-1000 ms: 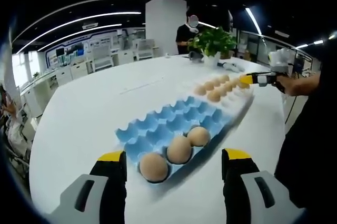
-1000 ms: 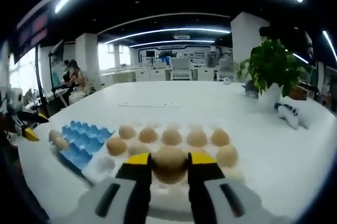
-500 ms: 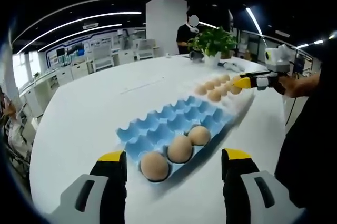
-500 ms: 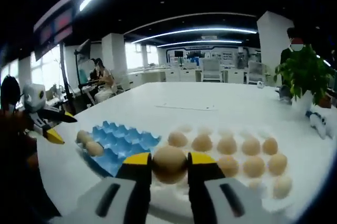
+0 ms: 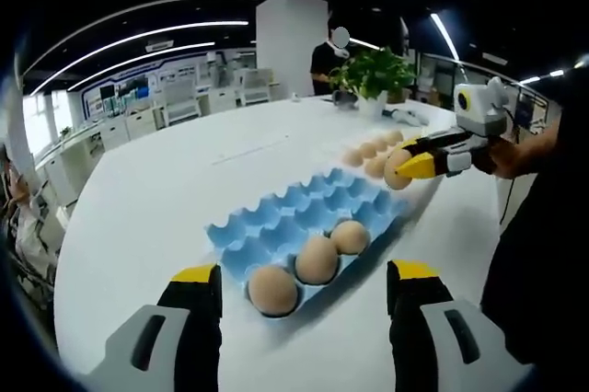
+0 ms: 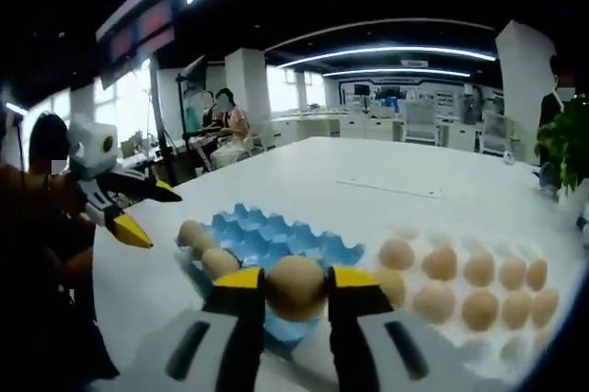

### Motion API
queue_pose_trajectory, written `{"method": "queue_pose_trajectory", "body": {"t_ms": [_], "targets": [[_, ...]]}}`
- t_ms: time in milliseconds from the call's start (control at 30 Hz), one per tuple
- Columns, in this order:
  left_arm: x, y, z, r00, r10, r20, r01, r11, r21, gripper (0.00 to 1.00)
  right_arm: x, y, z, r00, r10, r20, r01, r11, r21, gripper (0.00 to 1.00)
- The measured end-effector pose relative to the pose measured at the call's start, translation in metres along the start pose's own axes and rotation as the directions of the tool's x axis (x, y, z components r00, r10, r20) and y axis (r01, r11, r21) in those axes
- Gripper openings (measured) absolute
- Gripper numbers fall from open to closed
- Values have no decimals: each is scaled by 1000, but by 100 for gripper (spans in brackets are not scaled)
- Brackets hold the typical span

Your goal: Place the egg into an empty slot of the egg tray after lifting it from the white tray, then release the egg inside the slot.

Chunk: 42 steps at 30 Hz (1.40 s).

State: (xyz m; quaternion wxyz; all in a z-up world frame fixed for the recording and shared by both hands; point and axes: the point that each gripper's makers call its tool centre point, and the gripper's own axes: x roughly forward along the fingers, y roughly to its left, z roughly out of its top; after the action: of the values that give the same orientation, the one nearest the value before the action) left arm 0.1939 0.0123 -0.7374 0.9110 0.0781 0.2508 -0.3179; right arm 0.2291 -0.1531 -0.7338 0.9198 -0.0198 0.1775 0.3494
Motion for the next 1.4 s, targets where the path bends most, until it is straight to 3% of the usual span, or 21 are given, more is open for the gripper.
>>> {"method": "queue_pose_trajectory", "body": {"t_ms": [433,1400], "targets": [[-1,1,0,1000,1,3,-1,1000,-1,74,27,26,-6,996,81,-23,-82,996,-37,25],[-2,1,-3,1000,3,-5,-3,1000,-8,73,45,36,-30,989,127,-82,-130,991,-29,26]]}}
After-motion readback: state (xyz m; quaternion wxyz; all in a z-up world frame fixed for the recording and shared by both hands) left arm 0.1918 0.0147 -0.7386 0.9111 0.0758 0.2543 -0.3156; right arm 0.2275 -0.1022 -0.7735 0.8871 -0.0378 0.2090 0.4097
